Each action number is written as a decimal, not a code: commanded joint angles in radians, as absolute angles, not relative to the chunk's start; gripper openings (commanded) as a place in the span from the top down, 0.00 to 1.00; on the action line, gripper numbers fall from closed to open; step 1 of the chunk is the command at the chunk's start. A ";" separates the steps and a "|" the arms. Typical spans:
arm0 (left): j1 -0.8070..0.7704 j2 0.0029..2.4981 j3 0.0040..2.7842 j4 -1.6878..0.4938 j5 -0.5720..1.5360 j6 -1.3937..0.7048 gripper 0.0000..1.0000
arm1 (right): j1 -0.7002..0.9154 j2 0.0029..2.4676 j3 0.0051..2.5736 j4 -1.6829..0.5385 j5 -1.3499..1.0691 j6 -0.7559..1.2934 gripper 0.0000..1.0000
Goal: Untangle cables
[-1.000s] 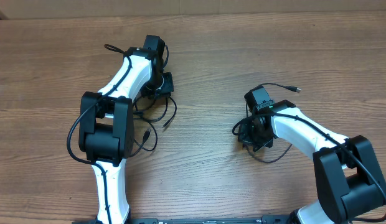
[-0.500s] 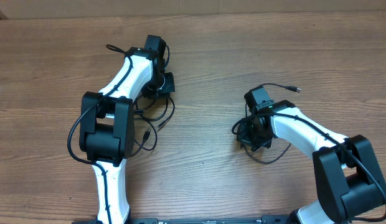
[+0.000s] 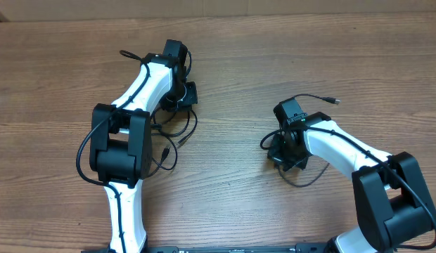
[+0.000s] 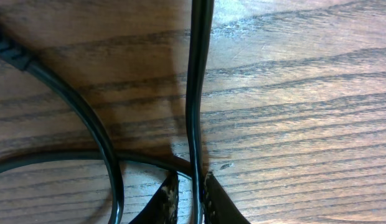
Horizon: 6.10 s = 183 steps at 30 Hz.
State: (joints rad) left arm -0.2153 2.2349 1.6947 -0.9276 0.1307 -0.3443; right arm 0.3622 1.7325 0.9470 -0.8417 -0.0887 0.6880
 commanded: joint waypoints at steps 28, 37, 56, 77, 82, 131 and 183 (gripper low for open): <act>-0.223 2.273 1.665 -0.927 0.124 -0.337 0.84 | -0.347 1.566 1.481 -1.089 0.261 0.777 0.96; -0.223 2.273 1.665 -0.927 0.124 -0.337 0.84 | -0.346 1.582 1.294 -0.848 0.210 0.778 0.96; -0.223 2.273 1.665 -0.926 0.124 -0.337 0.82 | -0.346 1.588 1.050 -0.523 0.051 0.695 0.00; -0.223 2.273 1.665 -0.926 0.124 -0.337 0.79 | -0.215 1.589 1.046 -0.731 -0.331 0.620 0.00; -0.223 2.273 1.665 -0.927 0.124 -0.337 0.79 | -0.092 1.589 1.046 -0.696 -0.331 0.624 0.00; -0.221 2.255 1.785 -1.131 0.883 0.307 0.96 | 0.499 1.802 1.046 -0.296 -0.474 0.829 0.25; -0.224 2.255 1.785 -1.195 1.043 0.249 0.78 | 0.543 1.803 1.046 -0.234 -0.290 0.679 0.96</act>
